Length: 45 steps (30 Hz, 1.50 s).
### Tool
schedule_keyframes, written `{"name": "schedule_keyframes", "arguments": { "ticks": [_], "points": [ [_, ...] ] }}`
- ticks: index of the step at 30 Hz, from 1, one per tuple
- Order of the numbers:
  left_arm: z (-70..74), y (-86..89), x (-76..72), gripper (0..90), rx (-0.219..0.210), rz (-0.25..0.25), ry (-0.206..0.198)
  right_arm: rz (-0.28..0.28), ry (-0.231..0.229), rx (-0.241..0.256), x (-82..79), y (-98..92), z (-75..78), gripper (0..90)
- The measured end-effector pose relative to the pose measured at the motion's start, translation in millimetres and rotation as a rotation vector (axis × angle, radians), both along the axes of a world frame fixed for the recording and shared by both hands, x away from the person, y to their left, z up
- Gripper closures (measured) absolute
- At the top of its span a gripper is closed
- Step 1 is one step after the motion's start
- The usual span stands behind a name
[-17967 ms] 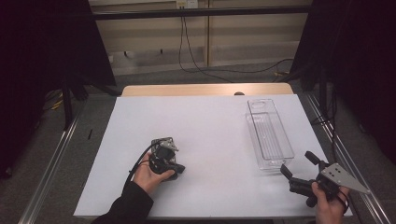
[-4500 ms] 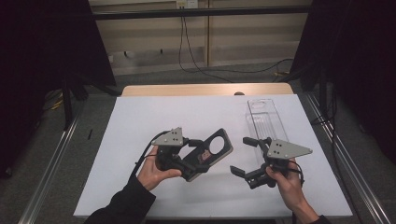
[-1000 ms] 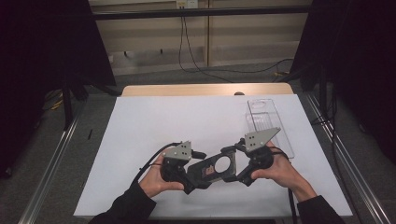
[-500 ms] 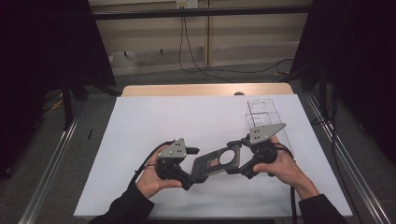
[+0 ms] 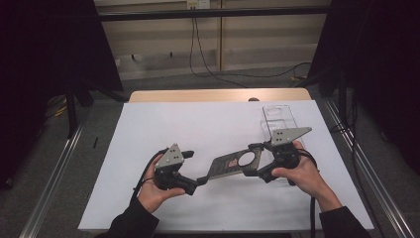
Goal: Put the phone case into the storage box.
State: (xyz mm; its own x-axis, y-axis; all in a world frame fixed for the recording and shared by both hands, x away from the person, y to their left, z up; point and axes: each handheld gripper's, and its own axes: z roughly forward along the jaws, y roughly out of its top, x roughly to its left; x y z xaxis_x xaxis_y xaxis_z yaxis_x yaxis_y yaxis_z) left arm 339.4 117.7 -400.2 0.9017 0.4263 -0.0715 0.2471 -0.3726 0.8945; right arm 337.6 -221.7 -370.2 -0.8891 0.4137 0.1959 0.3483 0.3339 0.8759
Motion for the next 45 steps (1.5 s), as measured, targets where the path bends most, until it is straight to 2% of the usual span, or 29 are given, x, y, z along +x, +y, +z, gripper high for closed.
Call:
{"name": "schedule_keyframes", "arguments": {
  "ticks": [2,7,9,15,17,25,27,29,37,38,45],
  "points": [
    [-0.1,4.8,-2.5,3.6,0.000,0.022,-0.015,-0.015,-0.001,0.003,0.2,-2.1,0.8,11.9],
    [-2.4,16.9,-8.2,2.6,-0.037,0.065,-0.026,-0.043,0.005,0.003,0.5,-5.5,2.1,11.9],
    [-3.9,22.7,-10.3,2.6,-0.037,0.085,-0.030,-0.049,0.004,0.000,0.7,-5.9,2.2,11.9],
    [-5.4,41.6,-16.1,2.3,-0.072,0.175,-0.047,-0.069,0.003,0.006,1.3,-7.8,2.6,11.9],
    [-6.1,47.6,-17.7,2.2,-0.081,0.229,-0.047,-0.081,0.002,0.007,1.4,-9.4,3.0,11.9],
    [-14.3,71.0,-24.7,1.5,-0.108,0.319,-0.075,-0.114,0.002,0.016,2.3,-15.1,3.6,11.9],
    [-15.1,75.3,-27.0,1.4,-0.119,0.334,-0.071,-0.122,-0.002,0.019,2.3,-15.6,3.9,11.9],
    [-15.6,79.8,-31.3,1.4,-0.133,0.368,-0.071,-0.134,-0.003,0.022,2.5,-17.0,4.6,11.9],
    [-17.0,91.2,-40.7,1.3,-0.161,0.431,-0.119,-0.160,-0.012,0.025,3.0,-22.4,6.6,11.9],
    [-17.6,93.3,-41.3,1.3,-0.155,0.434,-0.126,-0.165,-0.012,0.027,2.8,-23.5,7.2,11.9],
    [-19.3,105.5,-45.5,1.4,-0.191,0.483,-0.139,-0.187,-0.021,0.037,1.9,-29.5,10.7,11.9]
  ]
}}
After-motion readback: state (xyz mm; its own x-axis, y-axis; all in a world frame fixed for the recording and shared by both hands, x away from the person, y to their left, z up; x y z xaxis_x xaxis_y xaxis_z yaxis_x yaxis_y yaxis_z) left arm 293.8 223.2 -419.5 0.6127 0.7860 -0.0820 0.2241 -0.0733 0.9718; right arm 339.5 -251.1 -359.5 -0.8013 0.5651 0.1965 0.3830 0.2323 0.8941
